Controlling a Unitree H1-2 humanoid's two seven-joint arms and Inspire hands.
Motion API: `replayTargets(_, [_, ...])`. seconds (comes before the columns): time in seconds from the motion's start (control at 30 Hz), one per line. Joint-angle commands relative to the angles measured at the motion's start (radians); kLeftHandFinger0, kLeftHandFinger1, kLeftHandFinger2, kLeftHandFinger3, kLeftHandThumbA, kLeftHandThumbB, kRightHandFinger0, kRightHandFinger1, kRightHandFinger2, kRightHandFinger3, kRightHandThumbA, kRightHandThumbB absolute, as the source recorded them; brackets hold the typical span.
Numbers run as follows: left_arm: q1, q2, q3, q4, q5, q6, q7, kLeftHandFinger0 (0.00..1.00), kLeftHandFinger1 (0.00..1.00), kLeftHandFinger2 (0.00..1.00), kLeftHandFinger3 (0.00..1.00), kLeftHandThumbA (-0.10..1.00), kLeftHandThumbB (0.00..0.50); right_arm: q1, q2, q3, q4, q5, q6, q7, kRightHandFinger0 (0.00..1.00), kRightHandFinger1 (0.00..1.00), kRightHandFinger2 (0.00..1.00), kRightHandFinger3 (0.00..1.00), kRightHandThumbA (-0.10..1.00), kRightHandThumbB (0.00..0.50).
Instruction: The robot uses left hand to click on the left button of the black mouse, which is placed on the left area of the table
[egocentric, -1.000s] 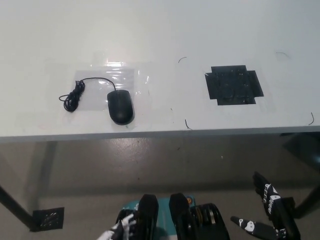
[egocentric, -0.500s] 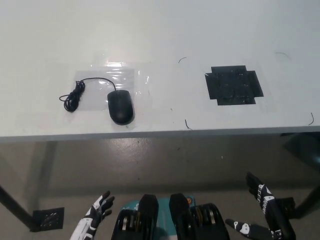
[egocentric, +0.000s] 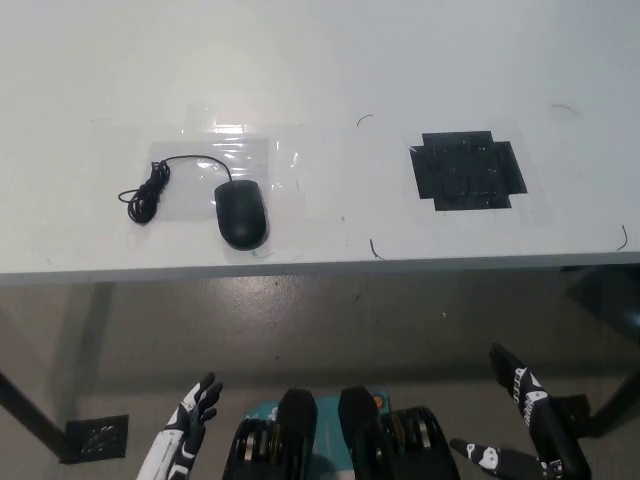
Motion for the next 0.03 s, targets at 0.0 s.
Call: replayTargets(0.0, [-0.007, 0.015, -0.018, -0.012, 0.009, -0.039, 0.059, 1.0, 1.0, 1.0, 1.0, 1.0, 0.187, -0.007, -0.013, 0.002, -0.03, -0.008, -0.06, 0.005, 1.0, 1.0, 1.0, 1.0, 1.0, 0.106])
